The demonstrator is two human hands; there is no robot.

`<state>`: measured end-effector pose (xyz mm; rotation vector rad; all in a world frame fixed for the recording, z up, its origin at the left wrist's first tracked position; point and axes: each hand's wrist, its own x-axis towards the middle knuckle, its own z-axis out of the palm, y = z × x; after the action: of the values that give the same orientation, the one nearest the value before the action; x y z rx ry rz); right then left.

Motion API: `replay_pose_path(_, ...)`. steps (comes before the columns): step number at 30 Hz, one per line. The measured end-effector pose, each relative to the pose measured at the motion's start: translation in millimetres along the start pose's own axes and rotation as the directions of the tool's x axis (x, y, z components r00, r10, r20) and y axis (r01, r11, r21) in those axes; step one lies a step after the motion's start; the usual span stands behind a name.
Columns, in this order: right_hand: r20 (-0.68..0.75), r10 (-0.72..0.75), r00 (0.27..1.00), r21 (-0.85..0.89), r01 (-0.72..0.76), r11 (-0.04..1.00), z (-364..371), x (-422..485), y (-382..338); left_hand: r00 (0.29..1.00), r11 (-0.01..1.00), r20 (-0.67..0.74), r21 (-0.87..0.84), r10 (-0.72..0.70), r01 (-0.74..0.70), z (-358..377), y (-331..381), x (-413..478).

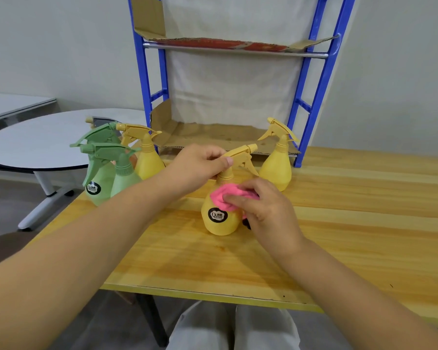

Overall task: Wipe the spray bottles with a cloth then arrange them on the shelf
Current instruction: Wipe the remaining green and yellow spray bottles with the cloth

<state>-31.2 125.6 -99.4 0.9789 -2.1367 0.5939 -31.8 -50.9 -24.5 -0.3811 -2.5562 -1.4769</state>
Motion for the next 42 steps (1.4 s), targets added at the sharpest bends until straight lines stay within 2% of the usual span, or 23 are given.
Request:
replay_pose_path(4, 0.092, 0.05, 0.995, 0.026, -0.052, 0.998, 5.9, -26.5, 2.9, 1.0, 1.0, -0.006, -0.029, -0.005, 0.005, -0.4, -1.5, -0.9)
replay_pose_path(7, 0.15, 0.019, 0.989, 0.012, -0.021, 1.0, 0.3, -28.3, 2.0, 1.0, 0.999, -0.008, -0.04, -0.013, 0.013, 0.6, -3.3, 0.1)
replay_pose_path(12, -0.01, 0.053, 0.999, 0.057, -0.052, 0.997, -9.8, 3.5, -0.5, 0.998, 0.999, 0.046, -0.008, 0.039, -0.038, 1.8, -4.6, -1.5)
replay_pose_path(15, -0.025, 0.046, 0.999, 0.063, -0.044, 0.997, -3.7, 12.3, -6.2, 0.998, 1.0, 0.05, -0.001, 0.028, -0.028, 0.4, -3.6, -2.1)
replay_pose_path(18, 0.044, 0.079, 0.996, 0.097, -0.083, 0.992, 1.7, -3.4, -2.6, 0.998, 0.999, 0.053, 0.021, 0.023, -0.024, -0.1, -2.1, -3.0)
replay_pose_path(21, 0.199, 0.11, 0.974, 0.033, -0.119, 0.992, 4.6, -25.1, 6.2, 0.999, 0.998, 0.049, 0.057, 0.022, -0.025, 0.1, -2.8, -3.5)
replay_pose_path(23, 0.298, 0.095, 0.95, -0.045, -0.085, 0.995, 3.4, -31.2, 8.9, 0.998, 0.993, 0.055, 0.116, 0.023, -0.029, 0.6, -1.8, -3.4)
replay_pose_path(25, 0.329, 0.091, 0.94, -0.063, -0.074, 0.995, -1.2, -30.1, 10.3, 0.998, 0.97, 0.054, 0.24, 0.025, -0.038, 0.2, 2.9, -2.4)
replay_pose_path(28, 0.258, 0.107, 0.96, -0.012, -0.108, 0.994, -12.6, -27.0, 12.8, 0.997, 0.86, 0.042, 0.505, 0.064, -0.077, -2.2, 14.9, -0.8)
replay_pose_path(30, 0.157, 0.156, 0.975, 0.048, -0.165, 0.985, -19.0, -28.3, 12.1, 0.997, 0.856, 0.03, 0.512, 0.066, -0.072, -4.5, 15.4, -1.2)
replay_pose_path(32, 0.072, 0.273, 0.959, 0.139, -0.281, 0.95, -24.0, -30.2, 10.4, 0.999, 0.915, -0.047, 0.404, 0.017, 0.004, -7.9, 8.8, -4.2)
replay_pose_path(34, 0.036, 0.4, 0.916, 0.252, -0.395, 0.883, -27.2, -30.3, 9.2, 0.979, 0.98, -0.166, 0.14, -0.115, 0.139, -10.4, -2.3, -9.0)
replay_pose_path(35, 0.028, 0.447, 0.894, 0.29, -0.435, 0.853, -27.6, -29.4, 7.8, 0.96, 0.981, -0.202, -0.007, -0.194, 0.196, -10.4, -7.3, -12.7)
replay_pose_path(39, 0.068, 0.488, 0.87, 0.322, -0.482, 0.815, -25.4, -25.1, -1.8, 0.88, 0.853, -0.213, -0.418, -0.426, 0.312, -1.0, -22.4, -29.0)
replay_pose_path(42, 0.073, 0.461, 0.884, 0.324, -0.458, 0.828, -21.7, -26.8, -12.7, 0.84, 0.804, -0.248, -0.506, -0.482, 0.313, 5.3, -29.3, -38.2)
